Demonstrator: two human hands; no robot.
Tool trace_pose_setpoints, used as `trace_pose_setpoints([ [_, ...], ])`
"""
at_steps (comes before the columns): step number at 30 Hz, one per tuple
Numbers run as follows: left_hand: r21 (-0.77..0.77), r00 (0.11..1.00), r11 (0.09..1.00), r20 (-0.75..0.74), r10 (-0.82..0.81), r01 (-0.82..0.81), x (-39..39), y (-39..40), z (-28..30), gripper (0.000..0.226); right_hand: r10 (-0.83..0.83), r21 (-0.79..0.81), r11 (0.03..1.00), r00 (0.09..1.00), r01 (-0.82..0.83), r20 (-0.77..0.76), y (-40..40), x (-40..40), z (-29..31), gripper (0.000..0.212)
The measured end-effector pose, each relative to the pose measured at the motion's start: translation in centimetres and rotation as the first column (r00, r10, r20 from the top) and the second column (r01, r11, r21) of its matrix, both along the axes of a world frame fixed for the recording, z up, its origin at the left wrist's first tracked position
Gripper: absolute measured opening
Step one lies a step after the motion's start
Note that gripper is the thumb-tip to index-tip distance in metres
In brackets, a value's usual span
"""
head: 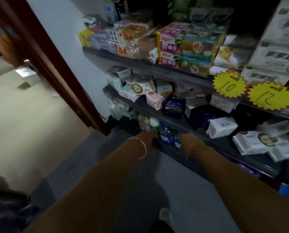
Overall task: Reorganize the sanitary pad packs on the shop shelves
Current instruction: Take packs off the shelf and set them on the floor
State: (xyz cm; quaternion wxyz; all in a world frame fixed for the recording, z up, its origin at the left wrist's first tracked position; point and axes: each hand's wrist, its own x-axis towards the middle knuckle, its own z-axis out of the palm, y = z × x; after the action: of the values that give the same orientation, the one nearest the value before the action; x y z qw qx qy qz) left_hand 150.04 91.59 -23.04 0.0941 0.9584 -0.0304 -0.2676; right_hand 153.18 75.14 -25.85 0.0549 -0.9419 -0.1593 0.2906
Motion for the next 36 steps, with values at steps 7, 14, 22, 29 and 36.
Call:
trace_pose_setpoints([
  [7, -0.08, 0.997, 0.995, -0.054, 0.052, -0.056, 11.6, 7.7, -3.0, 0.061, -0.066, 0.051, 0.997, 0.998, 0.066, -0.001, 7.5, 11.5, -2.3, 0.047],
  [14, -0.136, 1.0, 0.991, -0.016, -0.014, 0.012, 20.1, 14.6, -5.5, 0.052, -0.143, 0.06, 0.988, 0.988, 0.139, 0.057, 14.1, 19.5, -5.0, 0.052],
  [22, -0.162, 0.985, 0.975, 0.108, -0.138, 0.154, 30.7, 23.7, -11.0, 0.055, -0.314, 0.108, 0.949, 0.911, 0.295, 0.269, 23.8, 28.7, -8.1, 0.073],
  [29, -0.234, 0.966, 0.949, 0.201, -0.165, 0.211, 36.0, 27.3, -14.6, 0.052, -0.34, 0.081, 0.937, 0.839, 0.339, 0.425, 26.4, 33.9, -10.6, 0.11],
  [36, -0.358, 0.941, 0.905, 0.321, -0.111, 0.229, 38.4, 26.4, -19.8, 0.053, -0.228, -0.025, 0.963, 0.863, 0.268, 0.452, 25.3, 39.4, -12.3, 0.113],
])
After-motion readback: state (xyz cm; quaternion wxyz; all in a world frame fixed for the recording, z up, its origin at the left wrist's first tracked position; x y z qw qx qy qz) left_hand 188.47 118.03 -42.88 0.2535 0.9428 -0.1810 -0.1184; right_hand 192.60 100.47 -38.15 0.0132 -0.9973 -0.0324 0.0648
